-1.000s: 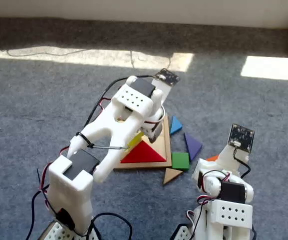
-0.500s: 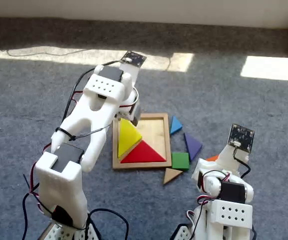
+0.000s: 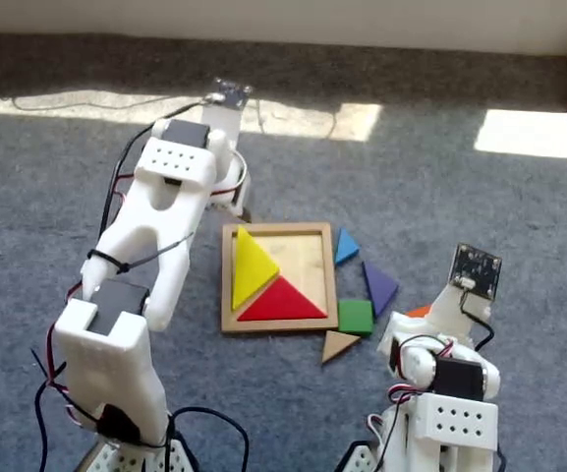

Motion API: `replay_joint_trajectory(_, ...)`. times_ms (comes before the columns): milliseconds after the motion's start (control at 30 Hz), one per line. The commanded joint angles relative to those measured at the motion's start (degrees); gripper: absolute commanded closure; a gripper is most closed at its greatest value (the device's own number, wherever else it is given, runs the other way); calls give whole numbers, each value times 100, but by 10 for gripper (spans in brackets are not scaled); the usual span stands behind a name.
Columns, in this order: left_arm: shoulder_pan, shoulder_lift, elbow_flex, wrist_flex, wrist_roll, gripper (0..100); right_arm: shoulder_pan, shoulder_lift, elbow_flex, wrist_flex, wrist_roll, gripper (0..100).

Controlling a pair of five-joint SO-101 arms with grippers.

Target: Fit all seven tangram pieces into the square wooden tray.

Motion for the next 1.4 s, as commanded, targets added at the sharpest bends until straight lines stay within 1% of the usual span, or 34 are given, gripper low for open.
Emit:
replay_joint_trajectory(0,-4,-66,426,-677,-9,765,4,-57,-57,-127,0,853)
replay_joint_trajectory(167,-48,-66,875,-1222,-9,765,4,-57,-57,-127,0,853)
replay_joint_trajectory(400,-136,-66,1429,-1591,-44,765,-4,-57,-57,-127,0,853)
replay_joint_trajectory(667,-505,-119,1525,-1565,-44,765,-4,-57,-57,-127,0,853)
replay_joint_trajectory(800,-558,-215,1253,-1196,-9,765,-4,-57,-57,-127,0,853)
replay_joint_trajectory(900,-769,-462,1103,-914,0,765,-4,-57,-57,-127,0,853)
replay_joint_trajectory(1033,-1033,-743,1332,-958,9,766,-4,-57,-57,-127,0,853)
replay_joint_trajectory(1100,-1059,-884,1631,-1204,9,768,-4,-57,-57,-127,0,853)
replay_joint_trajectory(1167,-1059,-1103,1956,-1468,0,806,-4,-57,-57,-127,0,853)
replay_joint_trajectory(1333,-1024,-1938,2800,-2022,-35,986,-4,-57,-57,-127,0,853)
replay_joint_trajectory(1367,-1024,-2079,2958,-2101,-35,999,-4,-57,-57,-127,0,853)
